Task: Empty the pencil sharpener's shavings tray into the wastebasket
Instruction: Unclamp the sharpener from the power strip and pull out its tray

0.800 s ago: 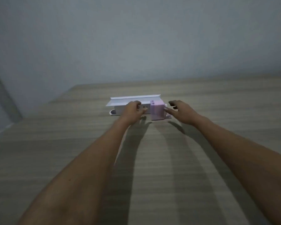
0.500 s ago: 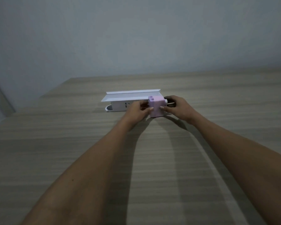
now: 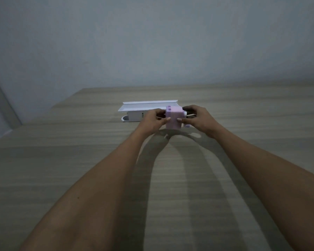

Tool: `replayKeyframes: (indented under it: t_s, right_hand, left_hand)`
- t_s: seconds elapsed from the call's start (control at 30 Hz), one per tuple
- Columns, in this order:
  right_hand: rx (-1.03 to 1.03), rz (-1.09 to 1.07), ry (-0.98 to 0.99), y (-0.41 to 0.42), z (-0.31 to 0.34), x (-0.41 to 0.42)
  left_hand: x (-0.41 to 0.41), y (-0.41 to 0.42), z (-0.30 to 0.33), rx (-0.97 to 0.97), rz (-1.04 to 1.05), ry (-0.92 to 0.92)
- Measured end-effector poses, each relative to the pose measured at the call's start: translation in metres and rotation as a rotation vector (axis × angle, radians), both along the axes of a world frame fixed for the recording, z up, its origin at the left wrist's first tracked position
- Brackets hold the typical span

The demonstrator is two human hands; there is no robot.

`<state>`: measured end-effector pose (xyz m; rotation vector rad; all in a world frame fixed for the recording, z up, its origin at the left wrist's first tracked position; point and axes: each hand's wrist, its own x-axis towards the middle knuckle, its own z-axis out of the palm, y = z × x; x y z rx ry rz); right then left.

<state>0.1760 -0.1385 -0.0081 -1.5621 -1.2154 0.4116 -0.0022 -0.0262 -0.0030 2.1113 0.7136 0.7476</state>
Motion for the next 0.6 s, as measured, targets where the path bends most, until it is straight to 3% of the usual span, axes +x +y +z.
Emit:
replayKeyframes:
  t_s: [0.6]
  right_hand:
    - [0.011,0.107,-0.041,-0.133,0.007,-0.107]
  left_hand:
    - [-0.113,-0.131,0.001,0.040,-0.025,-0.055]
